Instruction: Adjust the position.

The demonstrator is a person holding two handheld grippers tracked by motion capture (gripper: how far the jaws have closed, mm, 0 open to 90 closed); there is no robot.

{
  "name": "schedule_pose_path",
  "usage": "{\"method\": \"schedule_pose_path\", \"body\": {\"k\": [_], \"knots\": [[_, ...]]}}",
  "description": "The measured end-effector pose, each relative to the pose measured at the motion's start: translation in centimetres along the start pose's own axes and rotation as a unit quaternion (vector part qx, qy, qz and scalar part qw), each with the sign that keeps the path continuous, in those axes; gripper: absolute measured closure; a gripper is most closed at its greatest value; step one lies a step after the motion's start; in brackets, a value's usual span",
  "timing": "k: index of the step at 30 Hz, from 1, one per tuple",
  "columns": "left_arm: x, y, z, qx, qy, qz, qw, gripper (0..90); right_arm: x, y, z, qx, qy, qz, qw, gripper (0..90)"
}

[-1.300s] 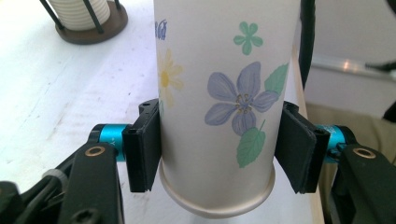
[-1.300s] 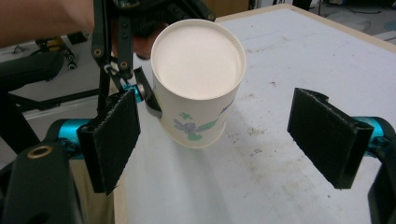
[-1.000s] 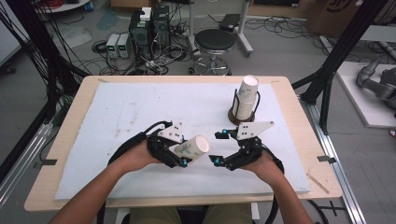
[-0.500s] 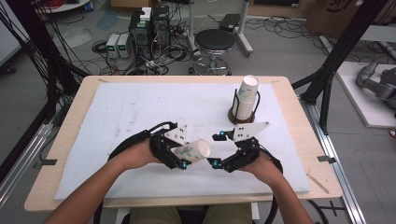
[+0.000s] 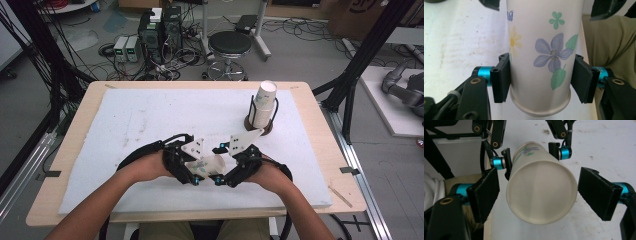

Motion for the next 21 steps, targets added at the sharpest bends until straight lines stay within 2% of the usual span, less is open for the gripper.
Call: {"method": "schedule_pose_path", "body": {"k": [2, 5, 8, 11, 15, 16, 18, 20, 21], "knots": [[0.0, 0.1, 0.0, 0.005, 0.001, 0.003, 1.0000, 38.6, -0.1, 0.3, -0.2, 0.009, -0.005, -0.012, 0.9999, 26.1], [0.0, 0.1, 0.0, 0.008, 0.001, 0.007, 0.9999, 38.6, -0.1, 0.7, -0.2, 0.017, -0.015, -0.021, 0.9995, 29.2], [-0.1, 0.2, 0.0, 0.008, 0.003, 0.012, 0.9999, 38.5, -0.1, 0.7, -0.2, 0.025, -0.019, -0.027, 0.9991, 36.8], [-0.1, 0.2, 0.0, 0.006, 0.006, 0.011, 0.9999, 36.8, -0.2, 0.6, -0.1, 0.023, -0.012, -0.030, 0.9992, 37.2], [0.1, -0.1, 0.3, -0.038, -0.016, 0.025, 0.9988, 28.7, -0.2, 0.3, 0.1, 0.013, -0.004, -0.030, 0.9995, 37.2], [0.2, -0.2, 0.4, -0.052, -0.026, 0.026, 0.9980, 22.6, -0.2, 0.1, 0.2, 0.010, -0.002, -0.029, 0.9995, 37.2], [0.3, -0.6, 0.8, -0.084, -0.042, 0.035, 0.9950, 17.4, -0.3, -0.2, 0.4, 0.004, 0.000, -0.027, 0.9996, 37.1], [0.5, -0.9, 1.2, -0.111, -0.055, 0.037, 0.9916, 17.6, -0.2, -0.5, 0.6, -0.001, 0.003, -0.024, 0.9997, 37.1], [0.5, -1.2, 1.6, -0.128, -0.062, 0.038, 0.9891, 17.6, -0.2, -0.6, 0.7, -0.004, 0.002, -0.021, 0.9998, 37.1]]}}
Point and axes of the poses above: each handheld gripper's, and its own axes: y roughly forward along the jaws, z roughly out of its underside, x roughly to its left, the point moved 1 cm from there along y, roughly forward along the jaws, and after that the axes turned 14 degrees about -y, right-handed, at the moved point
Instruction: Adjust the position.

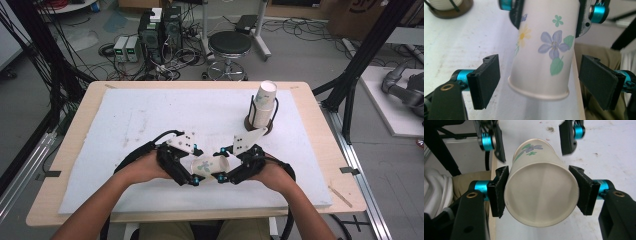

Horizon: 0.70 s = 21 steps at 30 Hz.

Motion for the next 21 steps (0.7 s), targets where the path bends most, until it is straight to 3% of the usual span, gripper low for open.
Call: {"method": "schedule_pose_path", "body": {"k": [5, 12, 17, 21], "knots": [[0.3, -1.2, 1.5, -0.065, -0.021, 0.014, 0.9976, 17.8, 0.2, -0.8, 0.8, -0.025, 0.011, 0.013, 0.9996, 37.1], [0.3, -2.1, 3.1, -0.144, -0.050, 0.018, 0.9882, 18.4, 0.6, -1.5, 1.5, -0.057, 0.019, 0.029, 0.9978, 37.2], [0.2, -2.1, 3.9, -0.179, -0.057, 0.031, 0.9818, 18.2, 0.9, -2.0, 1.9, -0.085, 0.023, 0.033, 0.9955, 37.2], [0.1, -1.9, 4.2, -0.183, -0.058, 0.033, 0.9808, 18.3, 1.2, -2.2, 2.3, -0.111, 0.027, 0.035, 0.9928, 37.2]]}}
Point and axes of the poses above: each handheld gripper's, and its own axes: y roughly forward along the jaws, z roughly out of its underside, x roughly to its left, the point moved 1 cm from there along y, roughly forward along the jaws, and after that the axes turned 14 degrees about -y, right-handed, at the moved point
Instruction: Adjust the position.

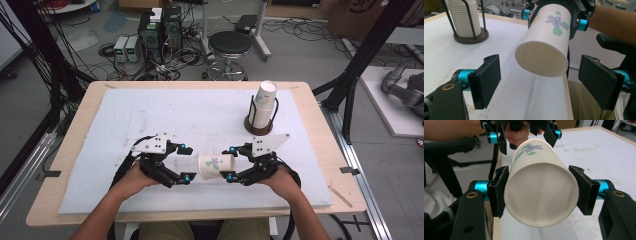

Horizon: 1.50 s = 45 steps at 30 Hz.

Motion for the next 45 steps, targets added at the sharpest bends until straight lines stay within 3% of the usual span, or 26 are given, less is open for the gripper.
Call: {"method": "schedule_pose_path", "body": {"k": [6, 19, 26, 31, 39, 41, 43, 45], "knots": [[-0.1, 0.5, 0.3, -0.023, -0.006, 0.011, 0.9997, 18.3, 0.1, -0.1, 0.8, -0.031, 0.014, 0.001, 0.9994, 37.2], [-0.5, 2.6, 0.7, -0.035, -0.001, 0.034, 0.9988, 19.0, 0.2, 0.0, 1.1, -0.067, 0.023, -0.017, 0.9973, 37.2], [-0.4, 2.9, 0.7, -0.050, 0.001, 0.051, 0.9975, 26.1, 0.1, 0.3, 1.4, -0.084, 0.034, -0.029, 0.9955, 37.2], [-0.3, 2.9, 0.7, -0.052, -0.003, 0.052, 0.9972, 28.1, 0.0, 0.3, 1.8, -0.092, 0.046, -0.034, 0.9941, 37.2], [-0.3, 2.6, 0.6, -0.043, 0.001, 0.045, 0.9981, 38.4, -0.1, 0.5, 1.9, -0.088, 0.059, -0.031, 0.9939, 36.9], [-0.4, 2.6, 0.5, -0.041, 0.004, 0.043, 0.9983, 40.1, -0.1, 0.5, 1.9, -0.087, 0.066, -0.029, 0.9936, 32.8], [-0.4, 2.5, 0.3, -0.037, 0.007, 0.035, 0.9987, 40.1, -0.2, 0.6, 1.8, -0.082, 0.082, -0.013, 0.9931, 18.0], [-0.5, 2.4, 0.1, -0.032, 0.009, 0.028, 0.9991, 40.0, -0.2, 0.4, 1.7, -0.078, 0.081, -0.001, 0.9936, 17.9]]}}
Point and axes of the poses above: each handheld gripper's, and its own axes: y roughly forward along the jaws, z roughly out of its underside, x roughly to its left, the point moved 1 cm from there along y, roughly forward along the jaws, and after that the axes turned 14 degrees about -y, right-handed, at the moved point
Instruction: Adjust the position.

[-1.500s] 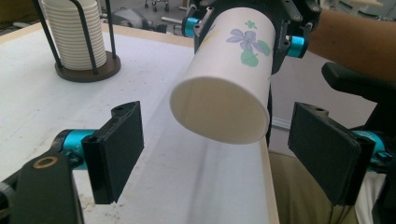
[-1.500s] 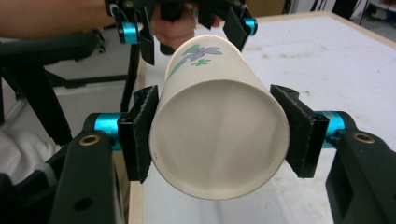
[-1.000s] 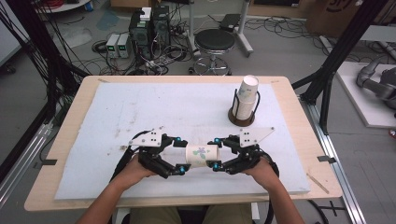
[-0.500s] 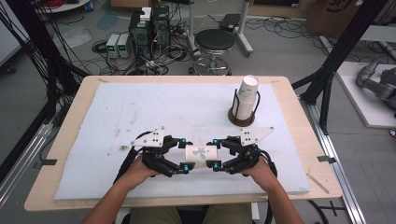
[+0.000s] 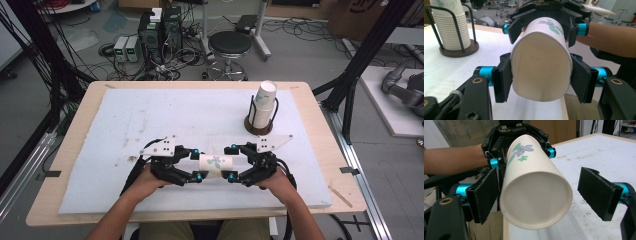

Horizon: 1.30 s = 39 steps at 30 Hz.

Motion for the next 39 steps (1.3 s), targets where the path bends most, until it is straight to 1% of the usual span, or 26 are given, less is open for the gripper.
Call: {"method": "schedule_pose_path", "body": {"k": [3, 4, 5, 6, 7, 9, 10, 13, 15, 18, 20, 22, 24, 25, 27, 28, 30, 31, 32, 34, 35, 36, 38, 39], "knots": [[0.0, -0.2, -0.4, 0.015, 0.006, -0.014, 0.9998, 39.1, 0.2, -0.4, -0.3, 0.004, -0.004, 0.006, 1.0000, 17.9], [0.0, -0.3, -0.6, 0.028, 0.009, -0.022, 0.9993, 38.9, 0.2, -0.5, -0.4, 0.006, -0.009, 0.011, 0.9999, 17.9], [0.0, -0.3, -0.7, 0.036, 0.011, -0.025, 0.9990, 38.1, 0.2, -0.6, -0.6, 0.014, -0.018, 0.019, 0.9996, 17.9], [-0.1, -0.3, -1.0, 0.046, 0.012, -0.031, 0.9984, 38.1, 0.2, -0.6, -0.7, 0.021, -0.019, 0.021, 0.9994, 17.9], [-0.1, -0.4, -1.2, 0.054, 0.015, -0.036, 0.9977, 38.1, 0.3, -0.6, -0.9, 0.028, -0.026, 0.028, 0.9989, 17.9], [-0.1, -0.5, -1.7, 0.068, 0.019, -0.043, 0.9966, 38.1, 0.3, -0.6, -1.2, 0.038, -0.034, 0.032, 0.9982, 17.9], [-0.1, -0.6, -2.1, 0.080, 0.024, -0.050, 0.9953, 38.1, 0.3, -0.6, -1.3, 0.045, -0.037, 0.034, 0.9977, 17.9], [-0.1, -0.6, -3.0, 0.116, 0.041, -0.061, 0.9905, 38.1, 0.4, -0.4, -1.9, 0.079, -0.053, 0.044, 0.9945, 17.9], [-0.2, -0.6, -3.7, 0.134, 0.046, -0.063, 0.9879, 38.2, 0.3, -0.2, -2.3, 0.096, -0.065, 0.050, 0.9920, 17.9], [-0.3, -0.5, -4.5, 0.158, 0.052, -0.070, 0.9835, 38.3, 0.2, 0.1, -2.9, 0.121, -0.077, 0.054, 0.9882, 17.9], [-0.3, -0.4, -4.9, 0.173, 0.052, -0.073, 0.9807, 38.3, 0.2, 0.3, -3.2, 0.135, -0.083, 0.055, 0.9858, 17.9], [-0.2, -0.3, -5.2, 0.194, 0.055, -0.079, 0.9763, 38.3, 0.1, 0.5, -3.4, 0.148, -0.093, 0.053, 0.9831, 17.9], [-0.3, -0.1, -5.4, 0.206, 0.057, -0.082, 0.9734, 38.3, 0.1, 0.8, -3.6, 0.161, -0.099, 0.052, 0.9806, 17.9], [-0.3, 0.0, -5.6, 0.215, 0.057, -0.083, 0.9715, 38.3, 0.2, 1.0, -3.7, 0.166, -0.101, 0.050, 0.9796, 17.9], [-0.3, 0.2, -5.8, 0.233, 0.059, -0.088, 0.9667, 38.4, 0.2, 1.3, -3.8, 0.177, -0.106, 0.048, 0.9773, 17.9], [-0.3, 0.4, -5.9, 0.243, 0.060, -0.090, 0.9639, 38.4, 0.2, 1.4, -3.8, 0.181, -0.106, 0.047, 0.9766, 17.9], [-0.3, 0.6, -6.2, 0.258, 0.065, -0.094, 0.9594, 38.3, 0.2, 1.7, -3.9, 0.188, -0.110, 0.047, 0.9748, 17.9], [-0.3, 0.7, -6.3, 0.266, 0.066, -0.093, 0.9571, 38.4, 0.2, 1.8, -4.0, 0.196, -0.111, 0.046, 0.9733, 17.9], [-0.3, 0.8, -6.4, 0.270, 0.068, -0.094, 0.9557, 38.3, 0.2, 2.0, -4.0, 0.200, -0.113, 0.045, 0.9723, 17.9], [-0.4, 1.0, -6.6, 0.284, 0.069, -0.098, 0.9512, 38.3, 0.2, 2.3, -4.1, 0.209, -0.117, 0.044, 0.9700, 17.9], [-0.4, 1.1, -6.7, 0.288, 0.071, -0.101, 0.9496, 38.3, 0.2, 2.4, -4.1, 0.213, -0.118, 0.043, 0.9691, 17.9], [-0.4, 1.2, -6.8, 0.291, 0.070, -0.101, 0.9488, 38.3, 0.1, 2.5, -4.1, 0.215, -0.120, 0.043, 0.9682, 17.9], [-0.4, 1.3, -6.9, 0.295, 0.069, -0.102, 0.9474, 38.3, 0.2, 2.7, -4.1, 0.219, -0.121, 0.040, 0.9674, 17.9], [-0.4, 1.4, -6.9, 0.297, 0.069, -0.101, 0.9471, 38.3, 0.2, 2.9, -4.1, 0.222, -0.122, 0.040, 0.9666, 17.9]]}}
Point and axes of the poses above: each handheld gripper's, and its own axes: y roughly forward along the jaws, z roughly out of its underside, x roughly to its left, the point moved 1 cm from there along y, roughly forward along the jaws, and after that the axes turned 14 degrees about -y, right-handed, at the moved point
